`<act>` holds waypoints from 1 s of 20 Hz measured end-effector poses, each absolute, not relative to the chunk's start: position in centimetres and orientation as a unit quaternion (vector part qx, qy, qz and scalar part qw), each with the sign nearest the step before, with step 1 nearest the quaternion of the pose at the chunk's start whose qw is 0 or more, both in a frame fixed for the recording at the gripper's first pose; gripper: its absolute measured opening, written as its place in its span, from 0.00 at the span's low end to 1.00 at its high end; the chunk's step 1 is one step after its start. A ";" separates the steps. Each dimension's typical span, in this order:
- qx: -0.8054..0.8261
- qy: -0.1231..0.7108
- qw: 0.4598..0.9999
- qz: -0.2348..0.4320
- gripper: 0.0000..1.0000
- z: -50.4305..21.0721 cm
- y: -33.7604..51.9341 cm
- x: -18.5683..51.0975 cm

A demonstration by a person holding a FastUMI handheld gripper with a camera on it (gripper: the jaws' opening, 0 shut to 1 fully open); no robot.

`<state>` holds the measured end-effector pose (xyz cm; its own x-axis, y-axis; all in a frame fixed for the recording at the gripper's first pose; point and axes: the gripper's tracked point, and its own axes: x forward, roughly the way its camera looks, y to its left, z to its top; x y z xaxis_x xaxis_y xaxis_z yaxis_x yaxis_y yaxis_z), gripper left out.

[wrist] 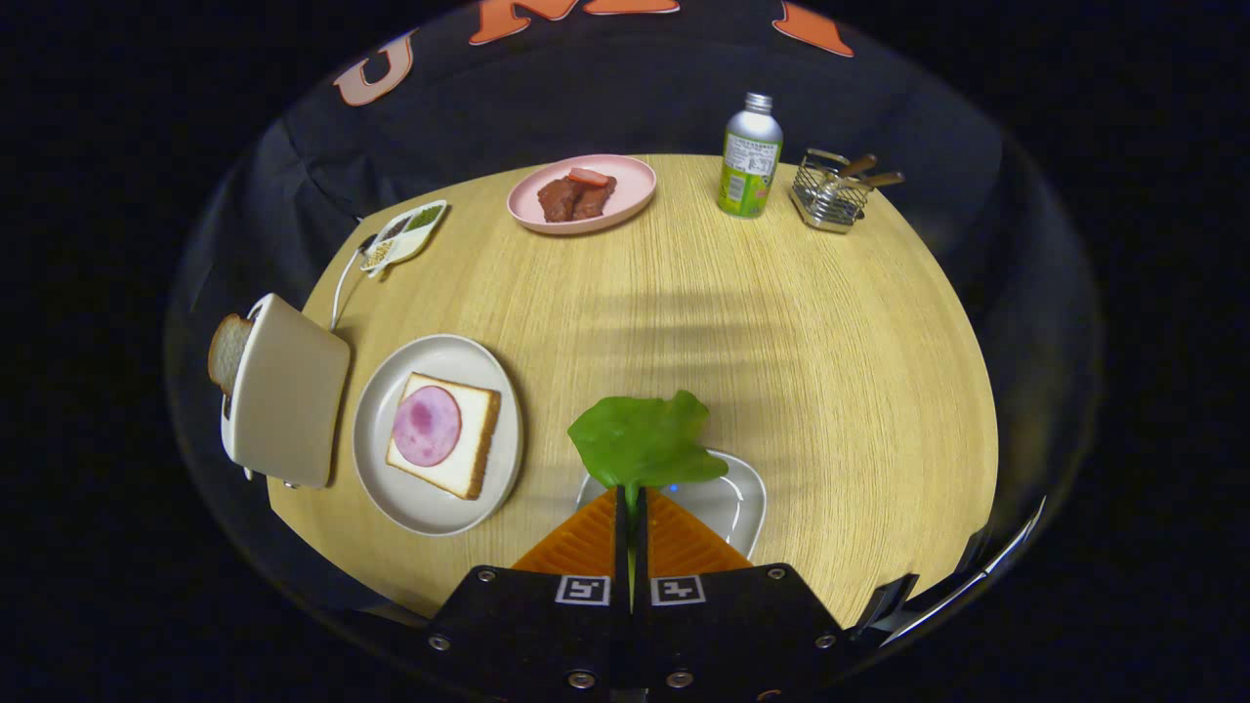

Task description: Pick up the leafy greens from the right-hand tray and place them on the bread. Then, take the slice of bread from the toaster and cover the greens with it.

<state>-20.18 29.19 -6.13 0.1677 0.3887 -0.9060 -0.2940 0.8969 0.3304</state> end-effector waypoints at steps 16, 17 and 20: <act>-0.005 0.580 0.730 0.361 0.01 -2.5 43.9 -22.8; -0.002 0.582 0.725 0.368 0.02 -2.4 44.7 -23.0; 0.003 0.597 0.709 0.375 0.02 -2.7 46.1 -23.6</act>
<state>-23.56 46.07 -2.66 0.0058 0.5356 -0.8444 -0.5293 0.7181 0.4518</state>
